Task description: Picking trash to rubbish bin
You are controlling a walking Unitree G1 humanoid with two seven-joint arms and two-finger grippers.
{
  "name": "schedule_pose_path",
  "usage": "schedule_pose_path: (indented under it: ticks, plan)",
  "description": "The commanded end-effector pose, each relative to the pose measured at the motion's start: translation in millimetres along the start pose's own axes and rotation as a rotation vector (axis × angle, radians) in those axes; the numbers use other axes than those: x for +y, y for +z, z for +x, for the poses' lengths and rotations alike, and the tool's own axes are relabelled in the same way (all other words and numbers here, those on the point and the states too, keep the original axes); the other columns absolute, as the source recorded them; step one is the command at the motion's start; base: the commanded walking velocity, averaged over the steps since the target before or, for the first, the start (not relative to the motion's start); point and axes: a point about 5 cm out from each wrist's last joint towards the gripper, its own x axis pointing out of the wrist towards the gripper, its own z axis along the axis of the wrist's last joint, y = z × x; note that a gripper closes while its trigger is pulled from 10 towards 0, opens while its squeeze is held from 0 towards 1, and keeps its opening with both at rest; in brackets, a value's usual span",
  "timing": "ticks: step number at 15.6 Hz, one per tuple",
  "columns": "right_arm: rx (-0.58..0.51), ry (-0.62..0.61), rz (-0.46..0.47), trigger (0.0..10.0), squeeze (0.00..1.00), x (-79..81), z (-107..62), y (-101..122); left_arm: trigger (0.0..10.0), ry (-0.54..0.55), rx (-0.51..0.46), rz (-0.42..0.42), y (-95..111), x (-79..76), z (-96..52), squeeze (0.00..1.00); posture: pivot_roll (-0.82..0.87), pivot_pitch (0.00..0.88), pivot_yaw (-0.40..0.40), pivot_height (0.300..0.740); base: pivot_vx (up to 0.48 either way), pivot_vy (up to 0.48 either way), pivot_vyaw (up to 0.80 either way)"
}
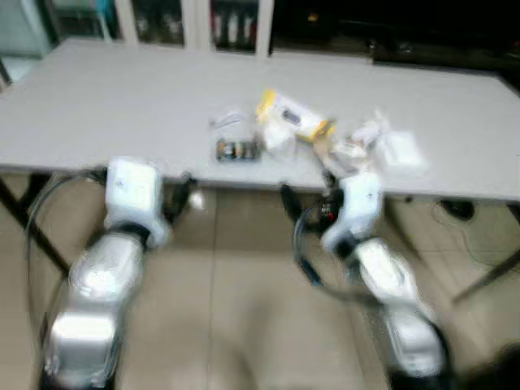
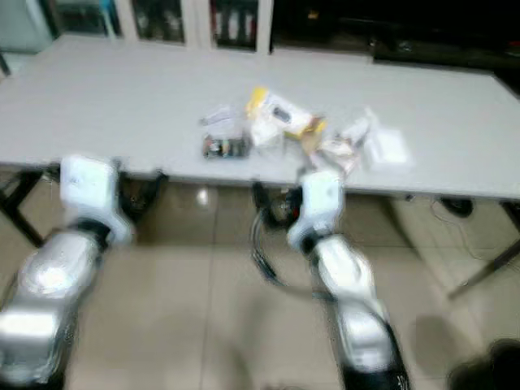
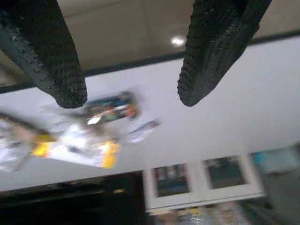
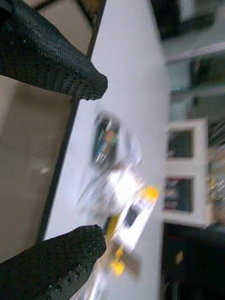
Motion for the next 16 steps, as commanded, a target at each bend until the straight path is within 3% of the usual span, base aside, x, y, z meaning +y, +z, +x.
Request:
schedule_pose_path:
  ticks: [1,5,10,16]
  plan:
    - [-0.012,0.02,-0.004,10.0,0.0,5.9,2.8,3.2,10.0,0.013,-0.003,0.014,0.8,5.2,-1.9,0.0,0.02,0.029,-0.052,0.74,0.405,0.0,0.0]
    - [0.019,0.091,0.035,10.0,0.0,13.5,6.3,-5.4,10.0,0.017,0.015,0.015,-6.9,4.3,-6.4,0.0,0.04,0.019,-0.067,0.74,0.403,0.0,0.0]
    - [0.039,0.074,0.047,10.0,0.0,9.3,12.8,-12.6,10.0,0.029,0.056,0.028,-15.0,9.7,-16.7,0.0,0.07,0.015,-0.065,0.74,0.404,0.0,0.0]
    - [0.045,-0.071,0.013,10.0,0.0,-5.7,6.7,-20.4,10.0,-0.007,0.065,0.023,-19.6,8.5,-4.6,0.0,0.03,0.013,-0.016,0.74,0.4,0.0,0.0]
